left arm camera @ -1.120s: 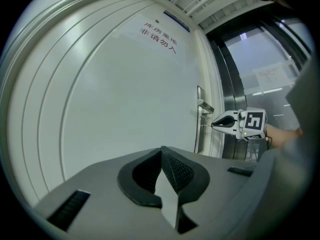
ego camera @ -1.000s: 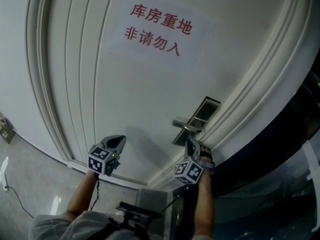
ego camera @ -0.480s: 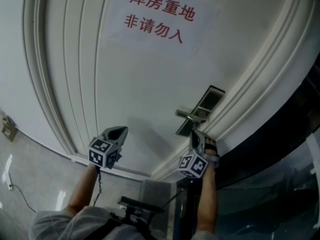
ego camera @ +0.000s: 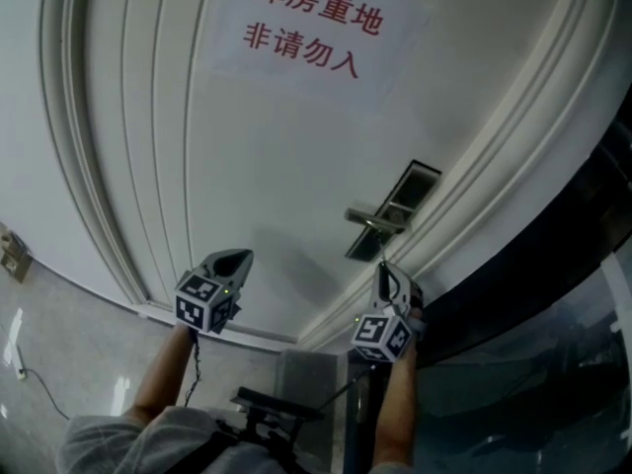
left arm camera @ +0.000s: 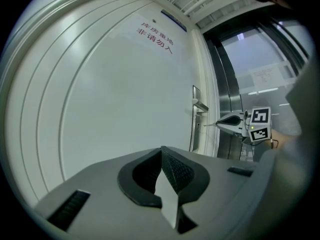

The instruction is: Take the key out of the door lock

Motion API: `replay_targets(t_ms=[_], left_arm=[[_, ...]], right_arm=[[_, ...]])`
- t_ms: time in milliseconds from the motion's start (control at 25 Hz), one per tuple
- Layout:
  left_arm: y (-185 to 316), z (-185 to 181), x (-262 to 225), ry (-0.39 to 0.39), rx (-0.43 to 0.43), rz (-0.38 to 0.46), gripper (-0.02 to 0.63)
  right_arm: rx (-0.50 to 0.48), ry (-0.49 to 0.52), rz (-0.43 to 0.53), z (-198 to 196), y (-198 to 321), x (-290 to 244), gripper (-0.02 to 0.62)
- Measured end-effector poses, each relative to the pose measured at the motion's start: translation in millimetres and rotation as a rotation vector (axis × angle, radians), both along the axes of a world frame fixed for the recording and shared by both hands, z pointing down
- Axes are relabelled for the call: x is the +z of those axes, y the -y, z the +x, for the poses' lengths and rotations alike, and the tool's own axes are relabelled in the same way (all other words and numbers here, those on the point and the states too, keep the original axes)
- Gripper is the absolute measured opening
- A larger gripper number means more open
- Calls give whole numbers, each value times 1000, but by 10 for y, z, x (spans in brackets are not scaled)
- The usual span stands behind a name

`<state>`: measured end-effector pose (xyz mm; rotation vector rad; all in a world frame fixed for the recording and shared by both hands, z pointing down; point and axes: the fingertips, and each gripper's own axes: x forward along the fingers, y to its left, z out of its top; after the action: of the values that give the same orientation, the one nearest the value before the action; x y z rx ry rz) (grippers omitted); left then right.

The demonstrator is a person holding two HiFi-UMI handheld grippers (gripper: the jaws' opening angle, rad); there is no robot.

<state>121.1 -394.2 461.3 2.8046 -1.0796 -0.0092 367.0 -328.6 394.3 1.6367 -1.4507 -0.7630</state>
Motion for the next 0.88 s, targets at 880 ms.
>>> replay_targets(t_ms=[880], left_arm=[[-204, -52, -46, 50, 53, 50, -8]], right_arm=[[130, 867, 214, 62, -656, 257, 20]])
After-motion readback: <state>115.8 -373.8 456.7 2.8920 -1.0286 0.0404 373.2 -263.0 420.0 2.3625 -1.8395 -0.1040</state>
